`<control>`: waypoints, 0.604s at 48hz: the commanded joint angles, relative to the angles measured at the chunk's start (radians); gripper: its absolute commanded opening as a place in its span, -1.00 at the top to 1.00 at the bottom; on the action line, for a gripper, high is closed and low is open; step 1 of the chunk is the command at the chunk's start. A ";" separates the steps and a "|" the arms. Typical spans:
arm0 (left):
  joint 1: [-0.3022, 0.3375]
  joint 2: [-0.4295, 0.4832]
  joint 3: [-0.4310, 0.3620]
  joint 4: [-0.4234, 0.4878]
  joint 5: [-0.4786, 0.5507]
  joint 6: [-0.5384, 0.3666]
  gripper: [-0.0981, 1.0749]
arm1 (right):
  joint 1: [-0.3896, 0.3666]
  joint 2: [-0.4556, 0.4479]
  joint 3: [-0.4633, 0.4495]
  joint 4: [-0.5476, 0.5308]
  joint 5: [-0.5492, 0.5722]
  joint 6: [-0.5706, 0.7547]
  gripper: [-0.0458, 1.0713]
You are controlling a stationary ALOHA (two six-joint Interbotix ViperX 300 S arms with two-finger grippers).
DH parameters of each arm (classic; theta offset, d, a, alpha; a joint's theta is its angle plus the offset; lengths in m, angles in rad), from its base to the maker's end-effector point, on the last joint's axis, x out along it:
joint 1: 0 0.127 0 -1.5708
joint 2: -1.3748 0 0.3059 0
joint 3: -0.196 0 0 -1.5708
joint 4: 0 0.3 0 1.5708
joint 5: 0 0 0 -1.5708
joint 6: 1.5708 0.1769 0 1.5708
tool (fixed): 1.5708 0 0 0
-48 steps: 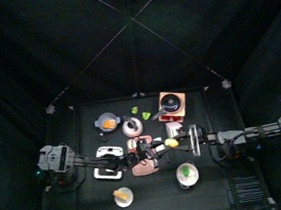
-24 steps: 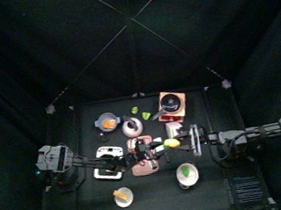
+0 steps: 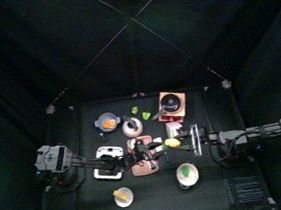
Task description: Remove corn husk
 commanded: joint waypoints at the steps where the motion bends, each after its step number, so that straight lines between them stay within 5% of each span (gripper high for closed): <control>1: -0.002 -0.040 -0.006 0.000 -0.005 0.002 -0.32 | -0.002 0.002 -0.011 0.002 -0.006 0.002 0.03; 29: -0.002 -0.052 0.018 0.000 -0.005 0.002 -0.32 | -0.005 0.000 -0.011 0.002 -0.006 0.000 0.03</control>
